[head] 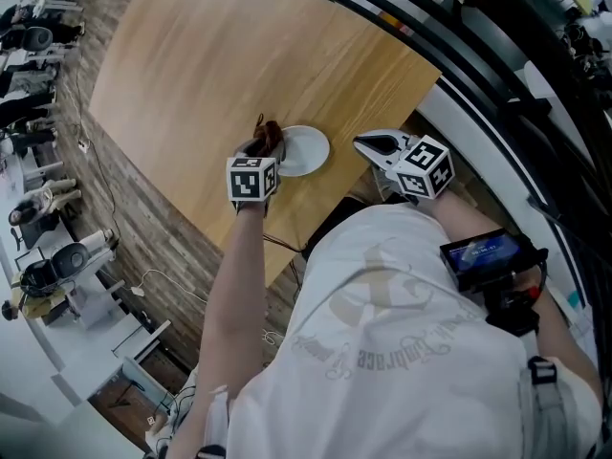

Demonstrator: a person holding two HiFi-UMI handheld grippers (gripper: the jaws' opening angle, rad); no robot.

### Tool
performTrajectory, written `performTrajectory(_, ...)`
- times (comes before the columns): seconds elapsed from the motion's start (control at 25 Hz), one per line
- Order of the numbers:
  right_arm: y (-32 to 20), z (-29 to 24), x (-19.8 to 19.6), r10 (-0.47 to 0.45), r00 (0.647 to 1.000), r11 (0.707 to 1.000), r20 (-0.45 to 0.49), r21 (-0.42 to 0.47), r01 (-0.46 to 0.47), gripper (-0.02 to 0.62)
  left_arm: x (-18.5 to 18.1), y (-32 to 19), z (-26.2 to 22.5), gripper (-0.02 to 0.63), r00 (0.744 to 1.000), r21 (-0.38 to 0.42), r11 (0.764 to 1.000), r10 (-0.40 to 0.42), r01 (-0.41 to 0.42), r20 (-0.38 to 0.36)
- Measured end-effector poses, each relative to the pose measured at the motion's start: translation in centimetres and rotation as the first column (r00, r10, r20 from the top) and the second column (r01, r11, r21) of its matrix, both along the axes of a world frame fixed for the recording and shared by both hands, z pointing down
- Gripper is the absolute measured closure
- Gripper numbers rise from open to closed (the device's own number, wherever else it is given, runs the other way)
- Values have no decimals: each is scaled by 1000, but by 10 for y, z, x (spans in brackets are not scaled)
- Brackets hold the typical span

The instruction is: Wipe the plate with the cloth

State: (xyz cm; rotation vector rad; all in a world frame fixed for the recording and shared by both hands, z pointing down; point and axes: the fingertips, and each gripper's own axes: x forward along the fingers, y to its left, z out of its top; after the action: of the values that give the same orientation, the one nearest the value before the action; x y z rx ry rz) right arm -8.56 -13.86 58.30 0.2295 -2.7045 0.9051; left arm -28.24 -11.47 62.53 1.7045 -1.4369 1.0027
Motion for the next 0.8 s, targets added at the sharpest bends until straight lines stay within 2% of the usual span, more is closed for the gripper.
performTrajectory(0.44,12,-7,-20,-65,998,998,-8,24,65,580,26,51,-5,437,1000,-31,999,12,-12,-3)
performTrajectory(0.8,11,-4,-19,-61,998,998,-21,12,61,580,37,42,-9,437,999,-11,999,47,-47,11)
